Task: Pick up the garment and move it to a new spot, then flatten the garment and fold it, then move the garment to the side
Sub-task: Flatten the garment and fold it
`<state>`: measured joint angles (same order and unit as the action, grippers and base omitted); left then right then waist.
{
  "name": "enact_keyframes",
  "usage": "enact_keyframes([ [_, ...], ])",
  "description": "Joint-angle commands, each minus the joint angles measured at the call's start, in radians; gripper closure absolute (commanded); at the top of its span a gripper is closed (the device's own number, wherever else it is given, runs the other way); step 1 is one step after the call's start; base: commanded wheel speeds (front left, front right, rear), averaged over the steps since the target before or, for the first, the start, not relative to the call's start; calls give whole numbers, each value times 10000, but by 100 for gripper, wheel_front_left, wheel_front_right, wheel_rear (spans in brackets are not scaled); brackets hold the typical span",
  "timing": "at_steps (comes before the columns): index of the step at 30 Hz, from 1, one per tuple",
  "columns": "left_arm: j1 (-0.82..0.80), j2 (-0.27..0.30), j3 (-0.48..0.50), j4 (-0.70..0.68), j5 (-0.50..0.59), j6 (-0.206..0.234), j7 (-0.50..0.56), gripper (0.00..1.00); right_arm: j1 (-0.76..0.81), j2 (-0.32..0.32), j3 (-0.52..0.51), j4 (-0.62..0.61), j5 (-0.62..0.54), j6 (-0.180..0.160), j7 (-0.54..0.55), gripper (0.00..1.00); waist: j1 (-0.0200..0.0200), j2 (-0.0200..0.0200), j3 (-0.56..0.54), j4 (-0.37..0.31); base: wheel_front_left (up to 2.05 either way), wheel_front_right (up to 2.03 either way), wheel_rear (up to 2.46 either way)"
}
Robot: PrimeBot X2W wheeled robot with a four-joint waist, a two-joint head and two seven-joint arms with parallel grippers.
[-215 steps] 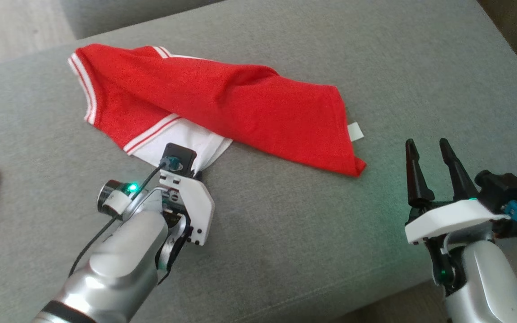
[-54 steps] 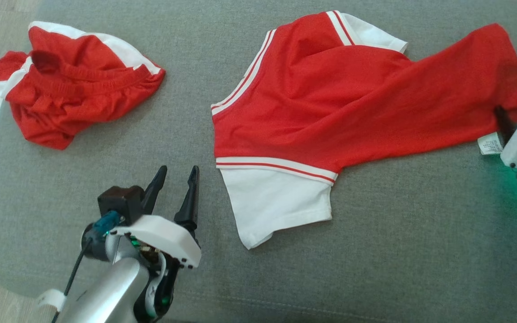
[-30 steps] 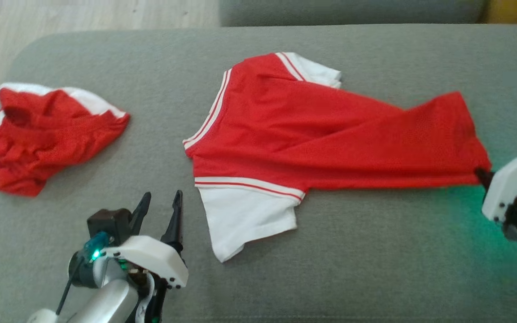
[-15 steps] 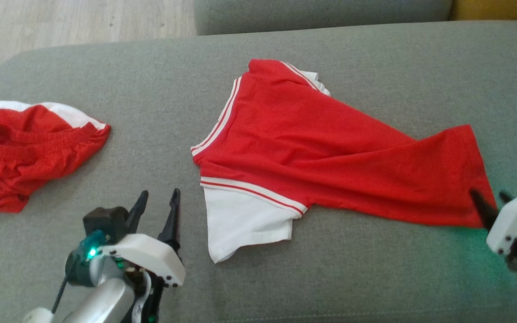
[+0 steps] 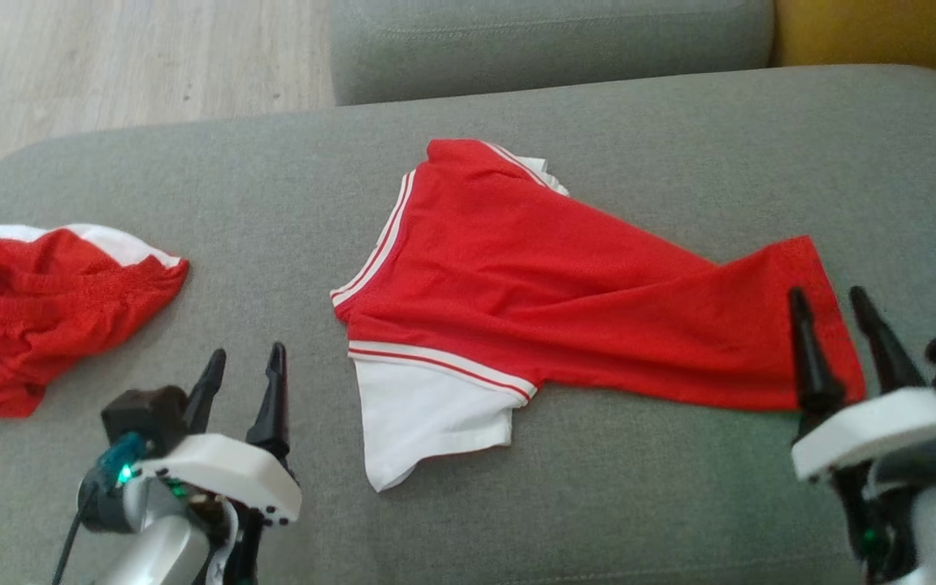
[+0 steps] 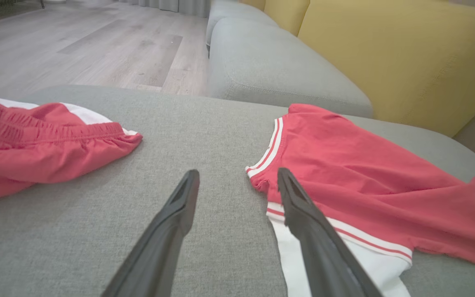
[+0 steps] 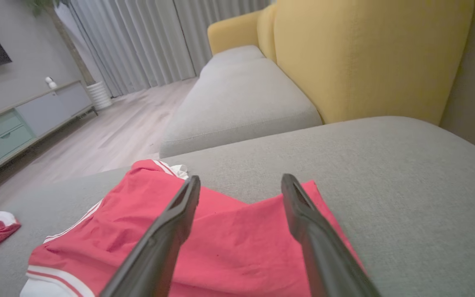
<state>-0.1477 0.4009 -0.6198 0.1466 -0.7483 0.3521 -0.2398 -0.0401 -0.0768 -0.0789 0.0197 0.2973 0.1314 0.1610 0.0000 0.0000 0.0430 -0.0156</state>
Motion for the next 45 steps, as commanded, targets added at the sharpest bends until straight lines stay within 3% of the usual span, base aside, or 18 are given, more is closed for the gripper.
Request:
enact_keyframes([
  [1, -344, 244, 581, -402, 124, -46, -151, 0, -108, -62, 328, -305, -181, -7, -493, 0, 0, 0, -96, -58, 0, 0, 0],
  [7, 319, -168, 1708, -1075, 1140, -293, -214, 0, 323, -169, 703, 148, -455, -7, -2450, 0, 0, 0, -383, -218, 0, 0, 0],
  [12, 1217, -860, 2799, -1341, 2254, -772, -217, 0, 414, -547, 990, 591, -422, -7, -3139, 0, 0, 0, -552, -204, 0, 0, 0],
  [25, 1915, -2008, 4188, -769, 3636, -1977, -219, 0, 305, -876, 1176, 1192, -244, -7, -3418, 0, 0, 0, -671, -120, 0, 0, 0],
  [34, 1925, -2475, 4703, -524, 4194, -2498, -219, 0, 234, -1023, 1043, 1304, -218, -7, -3349, 0, 0, 0, -671, -154, 0, 0, 0],
  [38, 1925, -2627, 4587, -266, 3981, -2893, -79, 0, 207, -1143, 617, 1321, -202, -7, -2880, 0, 0, 0, -658, -192, 0, 0, 0],
  [39, 1840, -2648, 4410, -215, 3707, -3182, 412, 0, 76, -1353, 354, 1317, -53, -7, -2382, 0, 0, 0, -628, -217, 0, 0, 0],
  [45, 1515, -2494, 3983, -408, 3156, -3337, 2947, 0, -565, -2314, 356, 1945, 660, -7, 980, 0, 0, 0, -307, -245, 0, 0, 0],
])
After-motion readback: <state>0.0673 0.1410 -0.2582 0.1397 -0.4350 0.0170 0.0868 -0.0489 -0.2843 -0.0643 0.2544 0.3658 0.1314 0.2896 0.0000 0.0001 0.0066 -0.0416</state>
